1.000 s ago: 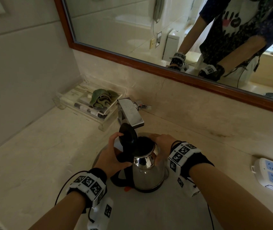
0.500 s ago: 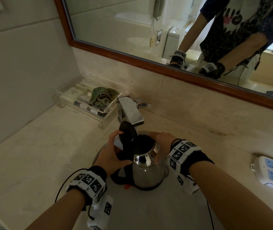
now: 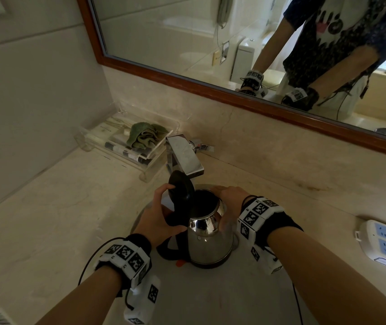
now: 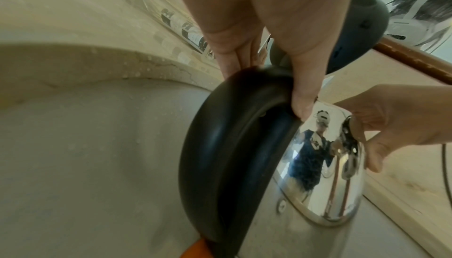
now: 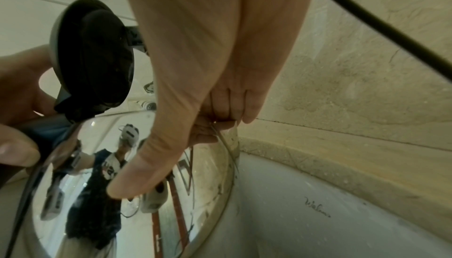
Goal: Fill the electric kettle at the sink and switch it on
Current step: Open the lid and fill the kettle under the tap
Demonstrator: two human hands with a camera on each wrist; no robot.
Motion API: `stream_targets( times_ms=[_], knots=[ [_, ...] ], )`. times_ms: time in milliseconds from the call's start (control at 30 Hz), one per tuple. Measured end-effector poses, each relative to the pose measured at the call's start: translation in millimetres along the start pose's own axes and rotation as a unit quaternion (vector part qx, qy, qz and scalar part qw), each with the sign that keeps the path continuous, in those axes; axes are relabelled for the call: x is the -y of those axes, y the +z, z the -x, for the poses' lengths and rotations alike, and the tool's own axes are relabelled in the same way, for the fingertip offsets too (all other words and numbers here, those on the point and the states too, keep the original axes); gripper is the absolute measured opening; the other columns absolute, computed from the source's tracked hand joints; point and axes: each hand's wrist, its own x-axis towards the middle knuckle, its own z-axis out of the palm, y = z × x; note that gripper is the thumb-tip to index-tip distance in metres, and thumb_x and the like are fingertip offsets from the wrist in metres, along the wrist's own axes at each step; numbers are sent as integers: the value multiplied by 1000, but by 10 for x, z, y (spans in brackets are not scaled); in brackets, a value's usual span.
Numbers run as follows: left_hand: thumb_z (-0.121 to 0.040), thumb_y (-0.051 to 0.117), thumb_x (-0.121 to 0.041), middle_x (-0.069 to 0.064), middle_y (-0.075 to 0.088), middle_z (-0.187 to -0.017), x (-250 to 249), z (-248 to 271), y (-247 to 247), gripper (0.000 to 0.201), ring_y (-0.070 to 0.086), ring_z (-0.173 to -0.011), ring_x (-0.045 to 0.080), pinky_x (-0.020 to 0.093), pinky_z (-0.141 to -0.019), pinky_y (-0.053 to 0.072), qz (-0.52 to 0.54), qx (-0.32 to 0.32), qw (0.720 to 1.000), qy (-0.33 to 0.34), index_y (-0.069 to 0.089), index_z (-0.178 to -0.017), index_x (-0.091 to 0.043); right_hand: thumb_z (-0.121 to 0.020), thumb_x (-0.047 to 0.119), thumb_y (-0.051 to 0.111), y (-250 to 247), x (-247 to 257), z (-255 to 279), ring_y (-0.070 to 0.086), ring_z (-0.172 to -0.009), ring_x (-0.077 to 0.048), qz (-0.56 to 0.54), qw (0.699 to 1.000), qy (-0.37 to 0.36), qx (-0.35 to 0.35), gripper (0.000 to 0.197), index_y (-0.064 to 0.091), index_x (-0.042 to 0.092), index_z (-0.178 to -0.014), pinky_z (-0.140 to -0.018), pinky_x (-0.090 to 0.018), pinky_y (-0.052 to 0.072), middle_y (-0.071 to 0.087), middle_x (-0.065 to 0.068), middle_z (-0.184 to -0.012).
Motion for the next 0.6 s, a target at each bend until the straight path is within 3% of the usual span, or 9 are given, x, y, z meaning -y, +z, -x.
stream_targets(
  times_ms=[133,267,600],
  knots=[
    [-63,78,-7,-2,57,-71,-7,0,-2,87,60,-65,12,11,-52,47,1,5,1000,3,20,-110,-52,-55,32,87,-1,-10,4,48,-130,-26,-4,1000,-1,-1,109,29,22,-146,-106,-37,43,46,-4,-146],
    [-63,78,-6,-6,55,-70,-5,-3,0,86,58,-65,7,10,-54,45,5,5,1000,6,21,-111,-49,-56,30,87,6,-9,7,49,-128,-26,-5,1000,0,-5,106,31,22,-145,-104,-36,44,48,-4,-143],
    [-63,78,-6,-6,53,-80,7,0,9,92,56,-78,15,10,-65,41,13,0,1000,8,15,-119,-42,-55,30,87,-14,13,30,52,-125,-26,0,1000,0,0,105,33,21,-144,-101,-37,47,51,-5,-140]
  ],
)
